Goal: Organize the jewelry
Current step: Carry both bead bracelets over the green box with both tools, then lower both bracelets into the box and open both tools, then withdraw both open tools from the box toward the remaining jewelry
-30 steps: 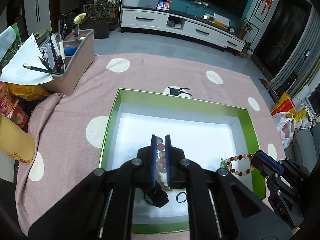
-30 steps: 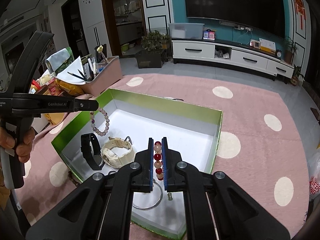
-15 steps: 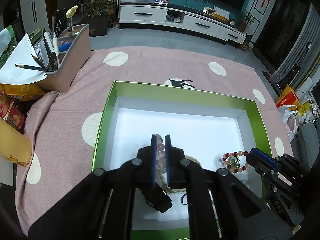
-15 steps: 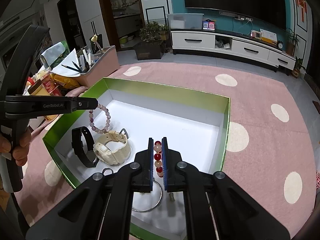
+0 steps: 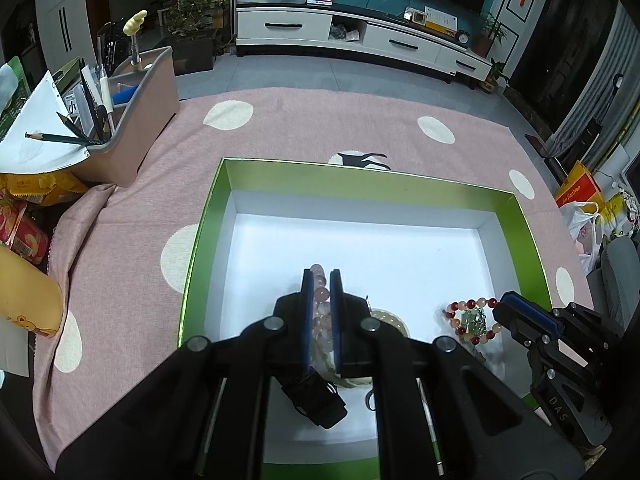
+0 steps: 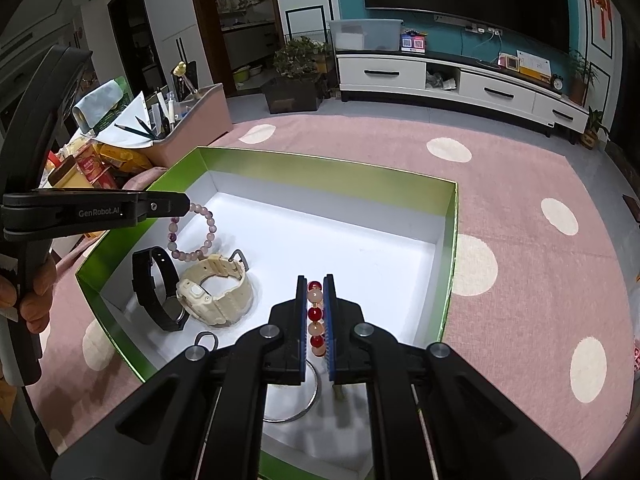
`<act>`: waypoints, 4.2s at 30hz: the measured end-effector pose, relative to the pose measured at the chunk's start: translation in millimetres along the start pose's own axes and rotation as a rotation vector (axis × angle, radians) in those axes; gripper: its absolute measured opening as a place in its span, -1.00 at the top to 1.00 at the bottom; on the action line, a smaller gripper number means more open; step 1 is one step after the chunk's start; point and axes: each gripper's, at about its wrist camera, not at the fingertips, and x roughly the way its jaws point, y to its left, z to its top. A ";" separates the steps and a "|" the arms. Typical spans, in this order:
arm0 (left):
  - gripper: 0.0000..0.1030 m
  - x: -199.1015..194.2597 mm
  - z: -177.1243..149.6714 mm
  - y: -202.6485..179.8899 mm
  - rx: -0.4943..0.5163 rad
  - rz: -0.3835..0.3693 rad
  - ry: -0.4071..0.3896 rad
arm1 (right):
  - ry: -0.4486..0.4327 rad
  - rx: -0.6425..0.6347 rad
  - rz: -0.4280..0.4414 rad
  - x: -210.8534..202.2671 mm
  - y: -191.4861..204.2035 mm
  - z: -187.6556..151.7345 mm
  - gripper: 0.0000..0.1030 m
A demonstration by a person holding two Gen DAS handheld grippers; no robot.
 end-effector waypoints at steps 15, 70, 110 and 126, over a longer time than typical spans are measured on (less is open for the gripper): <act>0.85 3.7 0.6 0.9 0.006 0.007 0.008 | 0.004 0.011 -0.013 0.4 -5.5 -1.6 0.86; -0.90 -77.7 -55.0 -13.4 0.056 0.007 -0.092 | -0.092 0.197 -0.070 -97.6 -11.5 -52.0 -0.60; -0.96 -114.6 -207.1 9.6 -0.052 0.048 -0.052 | -0.031 0.206 -0.028 -127.0 35.5 -152.0 -0.62; -0.96 -95.5 -200.0 18.7 -0.032 0.006 -0.078 | 0.021 0.187 -0.050 -87.6 41.5 -143.8 -0.62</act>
